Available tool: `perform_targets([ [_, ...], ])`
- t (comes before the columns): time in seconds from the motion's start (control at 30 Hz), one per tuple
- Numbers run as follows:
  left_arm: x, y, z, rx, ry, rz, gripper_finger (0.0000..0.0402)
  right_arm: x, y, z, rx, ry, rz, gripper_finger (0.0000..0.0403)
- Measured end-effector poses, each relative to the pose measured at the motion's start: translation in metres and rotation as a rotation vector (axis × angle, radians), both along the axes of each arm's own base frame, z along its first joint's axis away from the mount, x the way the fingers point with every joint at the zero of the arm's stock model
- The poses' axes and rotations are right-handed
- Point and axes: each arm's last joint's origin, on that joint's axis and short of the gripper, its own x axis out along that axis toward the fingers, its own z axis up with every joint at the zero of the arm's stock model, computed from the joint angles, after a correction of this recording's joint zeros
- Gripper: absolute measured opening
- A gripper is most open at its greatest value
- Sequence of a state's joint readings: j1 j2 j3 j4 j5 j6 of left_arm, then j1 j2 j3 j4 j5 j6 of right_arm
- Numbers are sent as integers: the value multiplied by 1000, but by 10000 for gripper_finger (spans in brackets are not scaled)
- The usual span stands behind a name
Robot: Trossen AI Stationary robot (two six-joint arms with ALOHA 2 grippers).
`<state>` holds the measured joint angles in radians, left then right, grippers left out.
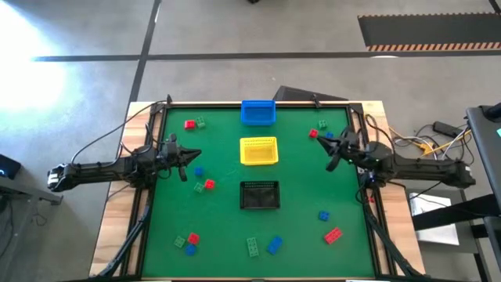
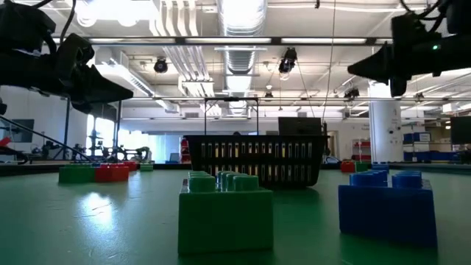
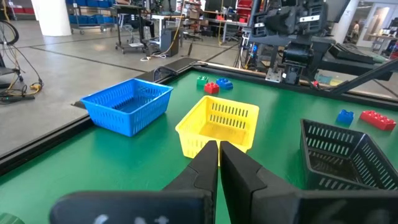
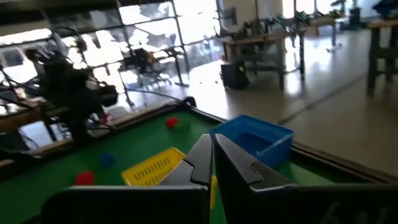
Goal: Sort & place blocks by color
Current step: Put the green game piece into the blue bin
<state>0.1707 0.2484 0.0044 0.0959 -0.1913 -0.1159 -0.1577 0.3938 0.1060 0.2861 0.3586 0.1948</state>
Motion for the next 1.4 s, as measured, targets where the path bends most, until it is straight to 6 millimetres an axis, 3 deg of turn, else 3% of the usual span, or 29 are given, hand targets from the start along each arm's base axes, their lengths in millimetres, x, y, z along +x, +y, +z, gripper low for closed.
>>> perform_targets([
  [0.4,0,0,0,0,0,0,1,30,-10,-17,191,203,-260,21],
  [0.83,0,0,0,0,0,0,1,54,-39,-22,392,430,-590,144],
  [1.07,0,0,0,0,0,0,1,62,-78,-19,471,603,-761,197],
  [1.27,0,0,0,0,0,0,1,57,-117,-23,594,730,-735,211],
  [1.4,0,0,0,0,0,0,1,54,-135,-25,690,726,-682,212],
])
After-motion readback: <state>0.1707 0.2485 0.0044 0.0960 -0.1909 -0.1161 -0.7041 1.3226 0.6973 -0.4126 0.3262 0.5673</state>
